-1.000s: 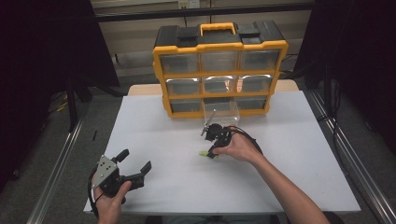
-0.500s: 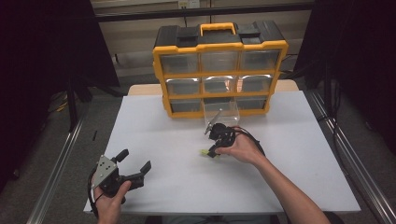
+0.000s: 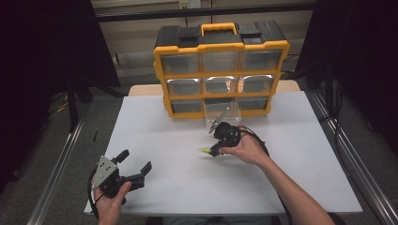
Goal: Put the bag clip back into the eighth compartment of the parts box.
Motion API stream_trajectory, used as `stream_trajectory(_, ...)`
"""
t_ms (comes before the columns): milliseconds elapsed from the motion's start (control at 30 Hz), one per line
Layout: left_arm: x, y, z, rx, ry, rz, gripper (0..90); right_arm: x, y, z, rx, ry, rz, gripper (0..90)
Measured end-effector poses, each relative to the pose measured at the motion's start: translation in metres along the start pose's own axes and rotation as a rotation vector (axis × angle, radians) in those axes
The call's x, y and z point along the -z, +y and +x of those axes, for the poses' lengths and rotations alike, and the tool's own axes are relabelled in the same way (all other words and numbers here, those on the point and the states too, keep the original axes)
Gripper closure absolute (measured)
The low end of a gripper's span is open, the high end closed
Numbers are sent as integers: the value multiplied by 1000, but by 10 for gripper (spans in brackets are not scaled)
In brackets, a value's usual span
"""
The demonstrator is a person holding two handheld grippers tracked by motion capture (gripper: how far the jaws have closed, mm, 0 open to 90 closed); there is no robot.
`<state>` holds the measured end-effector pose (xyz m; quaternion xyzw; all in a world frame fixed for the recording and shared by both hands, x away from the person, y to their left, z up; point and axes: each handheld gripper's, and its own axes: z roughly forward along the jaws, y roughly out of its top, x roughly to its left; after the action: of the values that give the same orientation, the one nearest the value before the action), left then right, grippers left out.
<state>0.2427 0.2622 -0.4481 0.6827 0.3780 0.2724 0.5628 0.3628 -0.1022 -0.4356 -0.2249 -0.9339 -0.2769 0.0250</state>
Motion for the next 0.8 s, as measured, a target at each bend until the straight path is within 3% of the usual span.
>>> stream_trajectory(400, 0, 0, 0, 2, 2, 1, 58, 8, -3, 3, 5, 4, -33, 788)
stream_trajectory(433, 1, 0, 1, 3, 1, 1, 58, 9, -3, 2, 26, 9, -38, 789)
stream_trajectory(533, 1, 0, 2, -2, 13, 3, 58, 14, -4, 4, 9, 0, -43, 788)
stream_trajectory(800, 0, 1, -5, -7, -14, -3, 51, 26, -8, -1, -13, 0, -86, 789)
